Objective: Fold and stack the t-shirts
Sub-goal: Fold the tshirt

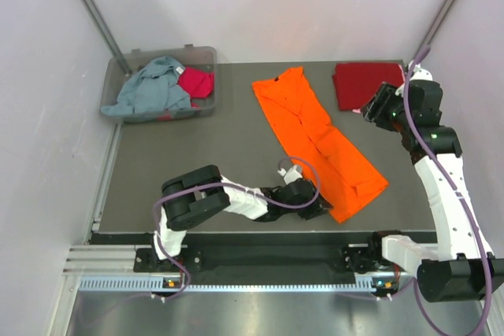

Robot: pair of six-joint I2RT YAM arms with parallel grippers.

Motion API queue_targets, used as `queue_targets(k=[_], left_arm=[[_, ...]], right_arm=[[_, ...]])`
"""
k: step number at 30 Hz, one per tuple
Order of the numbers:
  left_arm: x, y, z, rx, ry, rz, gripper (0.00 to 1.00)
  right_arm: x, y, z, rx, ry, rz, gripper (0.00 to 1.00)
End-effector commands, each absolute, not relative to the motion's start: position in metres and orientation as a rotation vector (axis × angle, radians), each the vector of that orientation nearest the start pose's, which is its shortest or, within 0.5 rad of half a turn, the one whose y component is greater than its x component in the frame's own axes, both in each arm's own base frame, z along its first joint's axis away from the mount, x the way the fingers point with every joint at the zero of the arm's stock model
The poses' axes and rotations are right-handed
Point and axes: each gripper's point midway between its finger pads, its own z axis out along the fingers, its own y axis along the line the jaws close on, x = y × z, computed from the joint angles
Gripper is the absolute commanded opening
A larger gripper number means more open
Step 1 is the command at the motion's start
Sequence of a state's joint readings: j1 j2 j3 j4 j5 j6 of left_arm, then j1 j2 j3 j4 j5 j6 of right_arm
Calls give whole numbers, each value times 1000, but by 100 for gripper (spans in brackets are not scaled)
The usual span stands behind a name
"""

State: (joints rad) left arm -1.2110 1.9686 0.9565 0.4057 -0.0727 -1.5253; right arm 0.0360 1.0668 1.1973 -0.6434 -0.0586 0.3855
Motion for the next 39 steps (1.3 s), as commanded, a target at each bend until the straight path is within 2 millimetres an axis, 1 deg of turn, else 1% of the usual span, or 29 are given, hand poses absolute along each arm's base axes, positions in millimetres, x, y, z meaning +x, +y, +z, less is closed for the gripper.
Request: queue_targets(k=[1,3,6,10,15,19,22,23,24,26,27,28,29,31,33,39], left_arm=[[146,-500,40,-481,2529,-1359,39],[140,-500,36,-471,2561,-1341,38],[136,-497,34,-486,2575,-1334,38],[136,-501,37,-473,2562,-1353,38],[135,-504,29,-467,2578,-1357,37],[133,-505,25,-470,2586,-1364,35],[132,-508,22,-480,2597,-1378,29],[129,-508,20,-478,2611,-1386,23],[129,-509,22,-474,2610,-1393,19],[127,-506,23,-458,2623,-1372,12],[125,-500,19,-452,2646,-1328,2],[126,-498,26,-432,2636,-1323,0],[126,-491,23,-425,2644,-1291,0],[127,-482,28,-399,2638,-1242,0],[126,-476,27,-385,2641,-1210,0],[121,-459,26,-345,2664,-1154,0]], right_arm=[[322,38,293,319,2021,332,55],[322,39,292,319,2021,334,55],[320,39,292,321,2020,342,55],[317,41,294,325,2011,357,55],[315,41,296,326,2003,360,55],[317,43,289,328,2019,367,55],[318,44,284,330,2028,377,55],[318,45,283,329,2029,378,55],[319,45,283,327,2032,383,55],[319,46,283,323,2036,386,55],[319,46,283,322,2039,385,55],[320,46,285,321,2040,382,55],[319,46,285,315,2049,382,55],[318,49,284,301,2059,398,55],[318,52,280,288,2071,413,55],[316,54,260,281,2125,416,56]])
